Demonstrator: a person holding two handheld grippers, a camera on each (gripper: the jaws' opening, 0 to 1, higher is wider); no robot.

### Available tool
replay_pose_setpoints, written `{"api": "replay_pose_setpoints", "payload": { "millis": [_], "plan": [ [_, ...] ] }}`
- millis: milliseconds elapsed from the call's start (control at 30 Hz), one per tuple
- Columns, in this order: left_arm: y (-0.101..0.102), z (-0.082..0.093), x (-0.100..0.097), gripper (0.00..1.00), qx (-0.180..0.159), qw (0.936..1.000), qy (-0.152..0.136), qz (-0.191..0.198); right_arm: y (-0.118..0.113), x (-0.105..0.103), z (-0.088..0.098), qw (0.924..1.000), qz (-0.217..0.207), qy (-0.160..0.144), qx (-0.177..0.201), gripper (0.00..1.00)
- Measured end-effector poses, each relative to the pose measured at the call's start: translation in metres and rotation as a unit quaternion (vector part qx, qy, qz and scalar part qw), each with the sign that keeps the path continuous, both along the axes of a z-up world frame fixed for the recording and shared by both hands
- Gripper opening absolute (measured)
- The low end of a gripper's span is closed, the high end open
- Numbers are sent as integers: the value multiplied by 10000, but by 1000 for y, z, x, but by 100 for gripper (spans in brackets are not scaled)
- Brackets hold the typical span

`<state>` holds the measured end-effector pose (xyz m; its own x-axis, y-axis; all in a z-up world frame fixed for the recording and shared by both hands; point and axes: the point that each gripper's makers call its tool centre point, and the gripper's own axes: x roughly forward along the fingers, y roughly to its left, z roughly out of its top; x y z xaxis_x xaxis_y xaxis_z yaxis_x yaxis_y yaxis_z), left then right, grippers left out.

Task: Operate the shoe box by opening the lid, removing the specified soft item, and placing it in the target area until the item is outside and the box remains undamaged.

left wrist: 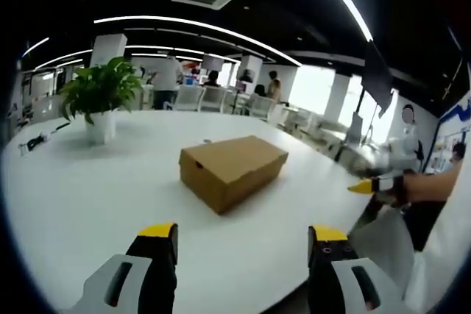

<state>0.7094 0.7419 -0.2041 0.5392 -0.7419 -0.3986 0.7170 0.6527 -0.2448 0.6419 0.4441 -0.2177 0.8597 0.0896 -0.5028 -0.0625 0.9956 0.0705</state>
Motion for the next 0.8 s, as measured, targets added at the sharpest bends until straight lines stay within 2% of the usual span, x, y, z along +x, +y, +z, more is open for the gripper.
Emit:
{"api": "replay_pose_setpoints", "payload": {
  "millis": [300, 800],
  "plan": [
    [-15, -8, 15, 73, 88, 9999, 5, -93, -8, 16, -17, 9999, 50, 104, 16, 84],
    [-44, -16, 50, 73, 125, 9994, -32, -326, -14, 54, -24, 9996, 220, 153, -37, 84]
  ]
}}
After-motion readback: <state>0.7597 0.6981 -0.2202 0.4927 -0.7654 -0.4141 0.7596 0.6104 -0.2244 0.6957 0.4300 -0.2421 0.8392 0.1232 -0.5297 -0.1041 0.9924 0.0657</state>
